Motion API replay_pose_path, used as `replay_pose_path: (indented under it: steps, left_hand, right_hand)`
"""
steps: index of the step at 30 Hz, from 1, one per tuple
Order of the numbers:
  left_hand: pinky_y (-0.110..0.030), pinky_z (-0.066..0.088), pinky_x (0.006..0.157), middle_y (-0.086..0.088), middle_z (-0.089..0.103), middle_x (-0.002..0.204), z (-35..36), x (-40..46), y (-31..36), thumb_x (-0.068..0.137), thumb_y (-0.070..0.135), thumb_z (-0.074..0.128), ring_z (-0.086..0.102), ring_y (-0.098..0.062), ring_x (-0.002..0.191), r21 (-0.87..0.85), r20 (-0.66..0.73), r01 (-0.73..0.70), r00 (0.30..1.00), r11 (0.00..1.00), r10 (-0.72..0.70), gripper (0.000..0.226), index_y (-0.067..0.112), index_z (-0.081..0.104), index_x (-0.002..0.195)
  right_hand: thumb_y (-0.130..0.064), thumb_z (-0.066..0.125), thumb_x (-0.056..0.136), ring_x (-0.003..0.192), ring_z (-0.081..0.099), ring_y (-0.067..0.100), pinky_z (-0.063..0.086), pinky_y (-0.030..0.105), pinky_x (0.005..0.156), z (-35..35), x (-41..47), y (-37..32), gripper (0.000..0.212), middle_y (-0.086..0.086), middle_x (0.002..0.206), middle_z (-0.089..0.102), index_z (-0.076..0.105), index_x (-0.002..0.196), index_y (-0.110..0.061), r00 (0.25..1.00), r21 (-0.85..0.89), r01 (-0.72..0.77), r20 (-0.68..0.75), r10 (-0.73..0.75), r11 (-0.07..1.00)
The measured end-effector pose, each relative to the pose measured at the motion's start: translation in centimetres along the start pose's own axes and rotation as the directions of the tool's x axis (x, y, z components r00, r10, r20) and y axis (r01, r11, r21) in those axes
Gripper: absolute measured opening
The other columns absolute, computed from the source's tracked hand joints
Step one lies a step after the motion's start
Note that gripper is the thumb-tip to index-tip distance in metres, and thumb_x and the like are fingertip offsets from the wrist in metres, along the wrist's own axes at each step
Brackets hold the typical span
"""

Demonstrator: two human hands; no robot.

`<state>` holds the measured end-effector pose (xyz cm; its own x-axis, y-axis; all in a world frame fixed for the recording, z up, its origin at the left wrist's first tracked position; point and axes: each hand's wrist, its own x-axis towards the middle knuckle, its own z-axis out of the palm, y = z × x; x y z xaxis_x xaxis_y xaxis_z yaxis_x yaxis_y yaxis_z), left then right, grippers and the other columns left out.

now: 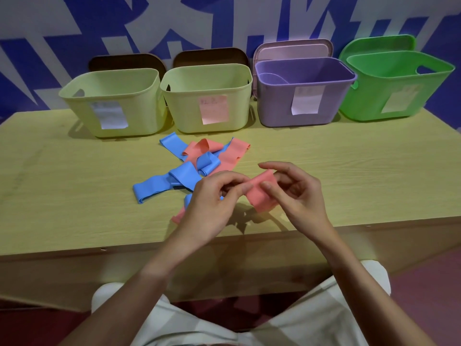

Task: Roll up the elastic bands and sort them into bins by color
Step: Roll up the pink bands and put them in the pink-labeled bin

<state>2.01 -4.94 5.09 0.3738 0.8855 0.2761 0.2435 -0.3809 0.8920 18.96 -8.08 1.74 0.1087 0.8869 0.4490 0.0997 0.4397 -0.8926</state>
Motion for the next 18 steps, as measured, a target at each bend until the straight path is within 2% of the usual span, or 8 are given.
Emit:
replay_pose_path:
  steps: [3, 6, 8, 10, 12, 15, 18]
  left_hand:
    - [-0.02, 0.043, 0.065, 0.017, 0.064, 0.067, -0.1, 0.1, 0.1, 0.09, 0.009, 0.062, 0.054, -0.001, 0.064, -0.026, 0.017, 0.027, 0.999, 0.999, -0.027, 0.015, 0.019, 0.07, 0.084]
    - [-0.021, 0.039, 0.059, 0.014, 0.051, 0.055, 0.0, 0.2, 0.1, 0.092, 0.01, 0.058, 0.043, -0.002, 0.056, -0.08, 0.029, 0.063, 0.998, 0.995, -0.061, 0.02, 0.024, 0.068, 0.081]
    - [-0.024, 0.04, 0.06, 0.011, 0.05, 0.056, -0.1, 0.2, 0.0, 0.093, 0.012, 0.057, 0.044, -0.005, 0.057, -0.098, 0.038, 0.066, 0.997, 0.993, -0.062, 0.021, 0.024, 0.069, 0.08]
    - [-0.018, 0.042, 0.062, 0.015, 0.058, 0.059, -0.1, 0.1, -0.1, 0.092, 0.011, 0.058, 0.048, -0.001, 0.059, -0.107, 0.043, 0.07, 0.997, 0.992, -0.066, 0.019, 0.022, 0.07, 0.082]
    - [-0.014, 0.045, 0.067, 0.016, 0.067, 0.07, -0.2, -0.1, -0.2, 0.09, 0.009, 0.061, 0.057, 0.002, 0.067, -0.1, 0.022, 0.05, 0.999, 0.994, -0.048, 0.015, 0.019, 0.072, 0.086]
    - [-0.021, 0.051, 0.074, 0.006, 0.072, 0.086, -0.3, -0.3, -0.7, 0.087, 0.011, 0.067, 0.065, -0.011, 0.082, -0.076, -0.014, 0.003, 1.0, 0.997, -0.004, 0.008, 0.016, 0.073, 0.091]
    - [-0.028, 0.052, 0.073, 0.001, 0.071, 0.084, -0.3, -0.4, -0.8, 0.083, 0.01, 0.072, 0.063, -0.022, 0.077, -0.034, -0.036, -0.025, 0.999, 0.999, 0.023, 0.008, 0.013, 0.074, 0.09]
  right_hand:
    - [-0.007, 0.068, 0.084, 0.073, 0.062, 0.012, 0.045, 0.021, 0.06, 0.1, 0.3, 0.0, 0.021, 0.0, 0.086, 0.072, 0.069, 0.104, -0.013, 1.0, -0.01, 0.013, -0.021, -0.013, 1.0]
    - [-0.004, 0.07, 0.083, 0.075, 0.066, 0.01, 0.048, 0.017, 0.061, 0.3, 0.4, -0.1, 0.013, 0.005, 0.087, 0.073, 0.068, 0.095, -0.004, 0.999, -0.005, -0.002, -0.051, 0.002, 1.0]
    - [-0.001, 0.07, 0.082, 0.073, 0.066, 0.009, 0.047, 0.014, 0.061, 0.3, 0.4, -0.1, 0.011, 0.009, 0.083, 0.072, 0.066, 0.092, 0.002, 0.998, -0.001, -0.01, -0.055, 0.01, 1.0]
    - [-0.001, 0.07, 0.082, 0.073, 0.066, 0.008, 0.047, 0.013, 0.062, 0.2, 0.4, -0.1, 0.01, 0.008, 0.081, 0.071, 0.065, 0.089, 0.002, 0.999, -0.005, -0.01, -0.046, 0.01, 1.0]
    - [-0.005, 0.072, 0.081, 0.072, 0.066, 0.007, 0.048, 0.014, 0.062, 0.1, 0.3, -0.1, 0.009, 0.002, 0.079, 0.071, 0.066, 0.087, -0.003, 0.999, -0.02, -0.002, -0.034, 0.002, 1.0]
    - [-0.009, 0.07, 0.08, 0.067, 0.064, 0.007, 0.048, 0.016, 0.058, 0.3, 0.4, 0.0, 0.008, -0.002, 0.074, 0.069, 0.064, 0.083, -0.005, 0.999, -0.025, -0.009, -0.046, 0.008, 1.0]
    - [-0.012, 0.071, 0.08, 0.062, 0.062, 0.008, 0.049, 0.022, 0.054, 0.6, 0.4, 0.0, 0.013, 0.0, 0.071, 0.068, 0.063, 0.082, -0.002, 0.998, -0.014, -0.01, -0.067, 0.009, 1.0]
